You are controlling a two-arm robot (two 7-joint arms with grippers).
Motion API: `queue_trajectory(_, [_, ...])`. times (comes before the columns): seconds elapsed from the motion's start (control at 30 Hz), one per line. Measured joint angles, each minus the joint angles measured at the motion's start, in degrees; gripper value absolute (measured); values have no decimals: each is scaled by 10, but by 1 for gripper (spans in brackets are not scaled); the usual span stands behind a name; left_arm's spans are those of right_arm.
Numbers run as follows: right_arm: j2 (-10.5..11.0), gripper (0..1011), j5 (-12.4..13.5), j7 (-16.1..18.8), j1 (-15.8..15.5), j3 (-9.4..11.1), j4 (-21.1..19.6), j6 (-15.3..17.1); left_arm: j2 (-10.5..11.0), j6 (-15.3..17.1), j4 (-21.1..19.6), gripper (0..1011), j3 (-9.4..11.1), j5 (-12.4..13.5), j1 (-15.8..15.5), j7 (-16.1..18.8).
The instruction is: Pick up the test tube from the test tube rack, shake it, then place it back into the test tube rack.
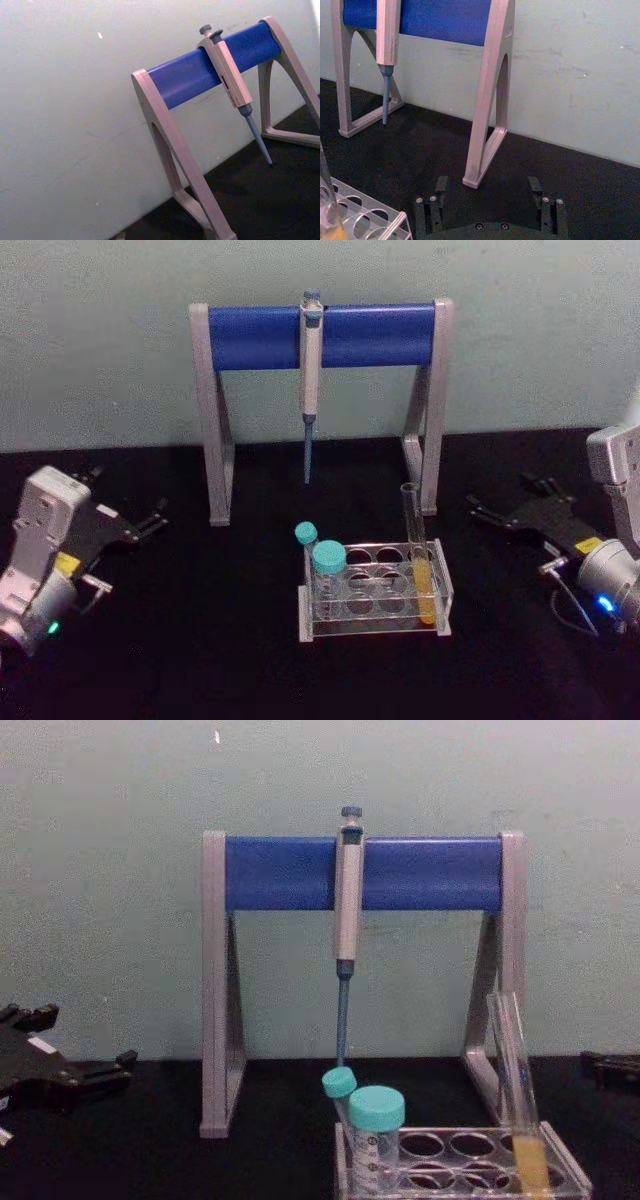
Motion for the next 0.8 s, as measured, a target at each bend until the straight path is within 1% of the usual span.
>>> queue_trajectory(0.8, [0, 1000, 0, 0, 0, 0, 0, 0, 0, 0, 0, 1001, 0, 0, 0, 0])
